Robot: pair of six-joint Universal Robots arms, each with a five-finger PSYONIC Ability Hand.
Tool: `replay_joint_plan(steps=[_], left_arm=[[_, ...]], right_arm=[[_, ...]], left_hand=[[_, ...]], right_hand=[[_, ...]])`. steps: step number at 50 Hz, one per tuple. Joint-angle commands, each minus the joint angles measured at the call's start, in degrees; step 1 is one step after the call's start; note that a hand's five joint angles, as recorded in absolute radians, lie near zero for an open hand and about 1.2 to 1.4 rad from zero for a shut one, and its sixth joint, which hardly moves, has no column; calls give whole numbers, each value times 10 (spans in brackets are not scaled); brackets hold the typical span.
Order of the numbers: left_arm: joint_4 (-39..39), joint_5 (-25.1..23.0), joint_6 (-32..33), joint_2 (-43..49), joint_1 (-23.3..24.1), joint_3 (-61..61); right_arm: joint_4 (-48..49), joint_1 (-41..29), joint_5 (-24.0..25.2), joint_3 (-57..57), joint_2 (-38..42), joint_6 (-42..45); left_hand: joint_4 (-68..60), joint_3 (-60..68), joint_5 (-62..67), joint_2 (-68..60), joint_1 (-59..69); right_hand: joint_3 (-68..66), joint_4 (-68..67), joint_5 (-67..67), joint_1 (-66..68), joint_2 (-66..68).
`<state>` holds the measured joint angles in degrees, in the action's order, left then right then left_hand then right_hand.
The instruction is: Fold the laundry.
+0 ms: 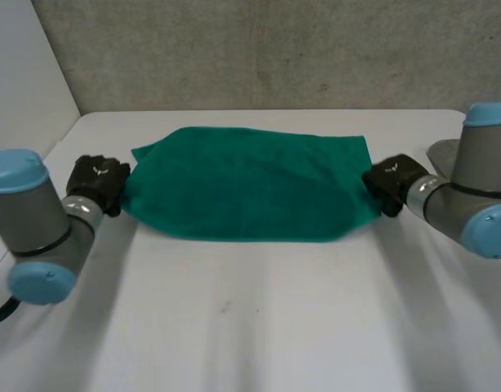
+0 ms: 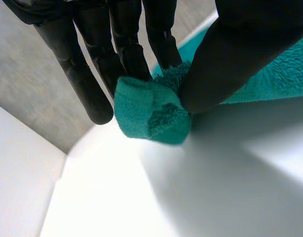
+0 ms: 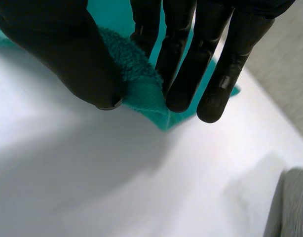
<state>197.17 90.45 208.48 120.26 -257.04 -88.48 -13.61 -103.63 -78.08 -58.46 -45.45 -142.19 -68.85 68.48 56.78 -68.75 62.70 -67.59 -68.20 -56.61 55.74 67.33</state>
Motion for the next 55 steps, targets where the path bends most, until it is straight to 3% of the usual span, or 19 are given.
replay_joint_plan(steps=[1, 6, 9, 17, 26, 32, 43, 44, 46, 48, 55], left_arm=[[-175, -2, 31, -143, -20, -94], [-372, -5, 164, -195, -31, -171], [-410, -7, 209, -200, -29, -189], [-300, -10, 195, -173, -29, -135], [-180, -6, 92, -57, -18, -4], [-151, -4, 72, 32, -7, 75], [-51, 41, 77, 126, 12, 161], [-40, 39, 77, 129, 16, 161], [-30, 40, 79, 128, 23, 160], [-17, 45, 78, 125, 36, 155], [3, 56, 78, 82, 45, 149]], right_arm=[[-186, 43, 2, -132, -149, 87], [-253, 90, -6, -252, -238, 222], [-261, 111, -3, -285, -268, 280], [-206, 104, -6, -271, -229, 222], [-46, 41, -52, -167, -126, 119], [42, 18, -92, -88, -40, 114], [65, -4, -145, 46, 68, 113], [65, -5, -148, 55, 72, 113], [65, -7, -158, 73, 79, 109], [64, -10, -169, 82, 80, 104], [66, -5, -187, 94, 9, 40]], left_hand=[[-112, 115, 132, -113, 173], [-112, 115, 132, -113, 173], [-112, 115, 132, -113, 173], [-112, 115, 132, -113, 173], [-112, 115, 132, -113, 173], [-112, 115, 132, -113, 173], [-112, 115, 132, -113, 173], [-105, 109, 126, -106, 167], [225, -221, -204, 224, -163], [588, -585, -568, 587, -527], [588, -585, -568, 587, -527]], right_hand=[[-124, -118, -134, 243, 127], [-124, -118, -134, 243, 127], [-124, -118, -134, 243, 127], [-124, -118, -134, 243, 127], [-124, -118, -134, 243, 127], [-124, -118, -134, 243, 127], [-124, -118, -134, 243, 127], [25, 31, 15, 93, -23], [576, 582, 566, -457, -573], [576, 582, 566, -457, -573], [576, 582, 566, -457, -573]])
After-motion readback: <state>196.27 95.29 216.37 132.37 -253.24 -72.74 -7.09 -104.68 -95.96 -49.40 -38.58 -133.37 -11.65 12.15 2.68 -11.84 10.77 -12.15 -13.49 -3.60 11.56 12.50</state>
